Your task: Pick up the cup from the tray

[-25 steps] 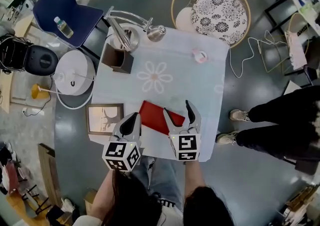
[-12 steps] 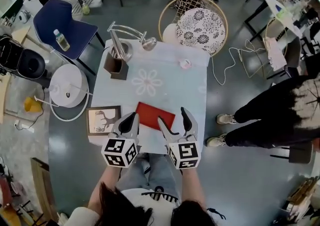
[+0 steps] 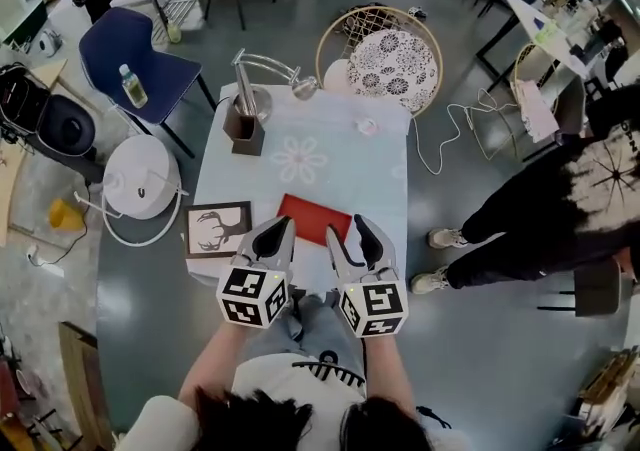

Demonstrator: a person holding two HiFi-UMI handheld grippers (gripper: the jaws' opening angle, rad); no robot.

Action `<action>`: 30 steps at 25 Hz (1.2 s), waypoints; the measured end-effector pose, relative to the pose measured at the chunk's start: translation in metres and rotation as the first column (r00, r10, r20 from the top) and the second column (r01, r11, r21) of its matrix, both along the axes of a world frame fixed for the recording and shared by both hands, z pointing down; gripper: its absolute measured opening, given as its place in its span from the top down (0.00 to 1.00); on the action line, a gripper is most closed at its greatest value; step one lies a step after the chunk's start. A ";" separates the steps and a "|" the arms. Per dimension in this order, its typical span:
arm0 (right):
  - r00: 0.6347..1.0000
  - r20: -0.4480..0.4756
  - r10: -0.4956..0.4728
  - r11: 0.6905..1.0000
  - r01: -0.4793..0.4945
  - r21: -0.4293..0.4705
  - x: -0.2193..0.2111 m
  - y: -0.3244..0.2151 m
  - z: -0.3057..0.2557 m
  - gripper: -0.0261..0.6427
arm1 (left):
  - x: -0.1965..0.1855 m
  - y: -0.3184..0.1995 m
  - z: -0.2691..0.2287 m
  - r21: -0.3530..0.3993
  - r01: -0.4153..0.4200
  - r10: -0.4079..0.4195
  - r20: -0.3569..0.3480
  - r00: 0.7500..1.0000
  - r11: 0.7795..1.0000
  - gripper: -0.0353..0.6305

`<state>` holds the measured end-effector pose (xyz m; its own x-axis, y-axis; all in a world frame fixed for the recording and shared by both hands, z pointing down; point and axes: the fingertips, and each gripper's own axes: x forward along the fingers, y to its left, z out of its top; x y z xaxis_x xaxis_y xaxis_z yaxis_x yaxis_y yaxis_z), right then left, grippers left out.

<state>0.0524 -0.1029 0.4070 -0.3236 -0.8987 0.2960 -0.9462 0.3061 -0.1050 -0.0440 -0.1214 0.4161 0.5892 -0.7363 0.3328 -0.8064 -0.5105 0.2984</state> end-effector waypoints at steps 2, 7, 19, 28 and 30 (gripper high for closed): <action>0.999 0.023 0.026 1.000 -0.026 -0.008 0.002 0.006 -0.007 0.73 | 0.000 0.006 -0.012 0.010 0.001 -0.001 -0.026 1.000 1.000 0.95; 0.997 0.023 0.075 0.997 -0.076 0.013 0.004 0.018 -0.022 0.91 | -0.001 0.015 -0.038 0.066 -0.002 0.006 -0.058 0.998 0.998 0.95; 0.994 -0.094 0.047 0.999 -0.049 -0.021 -0.016 0.032 -0.031 0.93 | -0.010 0.027 -0.047 0.061 0.016 -0.011 -0.088 0.996 0.998 0.95; 0.993 -0.108 0.039 0.999 -0.040 -0.006 -0.032 0.033 -0.032 0.93 | -0.022 0.027 -0.045 0.071 0.019 -0.014 -0.067 0.998 0.997 0.95; 0.994 -0.104 0.043 0.999 -0.044 -0.006 -0.032 0.033 -0.032 0.93 | -0.022 0.028 -0.044 0.070 0.012 -0.008 -0.066 0.998 0.998 0.95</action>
<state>0.0199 -0.0700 0.3753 -0.2511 -0.9088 0.3332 -0.9645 0.2638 -0.0075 -0.0665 -0.0934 0.3723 0.6008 -0.7623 0.2408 -0.7912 -0.5240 0.3151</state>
